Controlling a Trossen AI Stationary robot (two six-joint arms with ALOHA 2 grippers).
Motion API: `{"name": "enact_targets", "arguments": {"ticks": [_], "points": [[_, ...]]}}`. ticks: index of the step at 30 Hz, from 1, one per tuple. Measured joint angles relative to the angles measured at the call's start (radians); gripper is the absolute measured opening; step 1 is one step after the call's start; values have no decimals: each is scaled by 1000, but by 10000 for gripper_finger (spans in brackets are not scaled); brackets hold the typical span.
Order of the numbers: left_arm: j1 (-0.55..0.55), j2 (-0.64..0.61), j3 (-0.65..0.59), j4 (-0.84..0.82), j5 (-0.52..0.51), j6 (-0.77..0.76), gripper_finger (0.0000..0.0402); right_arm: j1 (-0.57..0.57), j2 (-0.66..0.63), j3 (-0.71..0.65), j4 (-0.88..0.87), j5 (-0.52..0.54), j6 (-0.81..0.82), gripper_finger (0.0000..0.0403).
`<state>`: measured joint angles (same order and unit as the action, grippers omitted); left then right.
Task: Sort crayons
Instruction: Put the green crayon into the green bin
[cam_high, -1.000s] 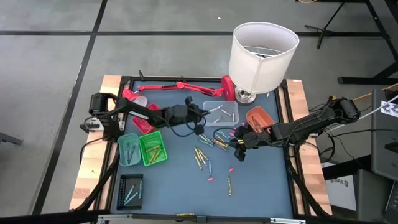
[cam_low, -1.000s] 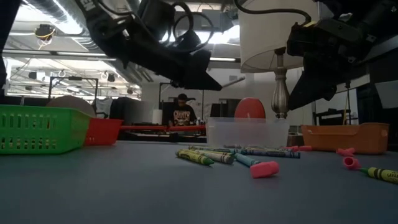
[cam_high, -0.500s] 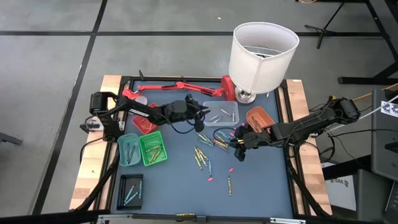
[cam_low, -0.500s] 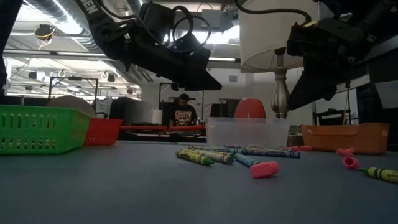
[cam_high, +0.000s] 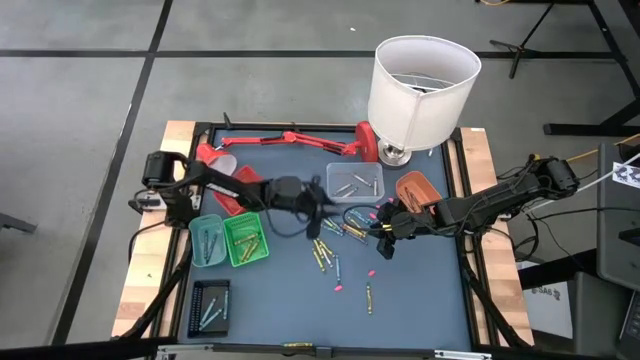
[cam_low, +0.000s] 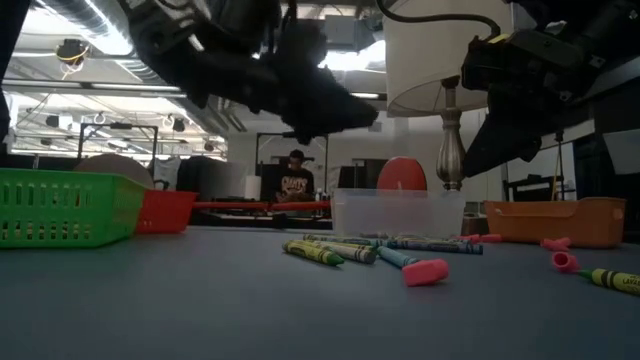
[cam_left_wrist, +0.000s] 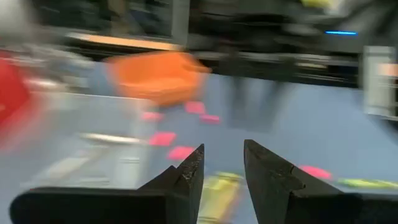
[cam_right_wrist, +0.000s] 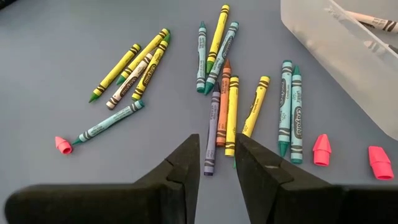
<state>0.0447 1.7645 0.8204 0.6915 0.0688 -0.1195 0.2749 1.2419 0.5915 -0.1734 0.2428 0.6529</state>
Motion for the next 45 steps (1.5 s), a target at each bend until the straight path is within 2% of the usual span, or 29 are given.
{"name": "enact_targets", "arguments": {"ticks": [4,12,18,28,31,34,40,45], "points": [[-115,0,0,-3,82,-44,90,0,0,0,0,2,-3,99],[-364,0,0,-13,59,-66,92,0,0,0,0,28,-4,99],[-526,1,0,-82,-83,-176,92,0,0,0,0,27,-4,99],[-756,2,22,-150,-449,-438,92,0,0,0,-1,27,-5,99],[-785,2,95,-228,-507,-448,92,0,0,0,-1,27,-5,99],[-791,9,215,-424,-512,-449,92,0,0,0,-1,27,-5,99],[-793,97,474,-756,-464,-465,92,0,0,0,-3,27,-5,99],[-819,194,613,-895,-434,-539,92,0,0,0,-3,27,-5,99]]}}
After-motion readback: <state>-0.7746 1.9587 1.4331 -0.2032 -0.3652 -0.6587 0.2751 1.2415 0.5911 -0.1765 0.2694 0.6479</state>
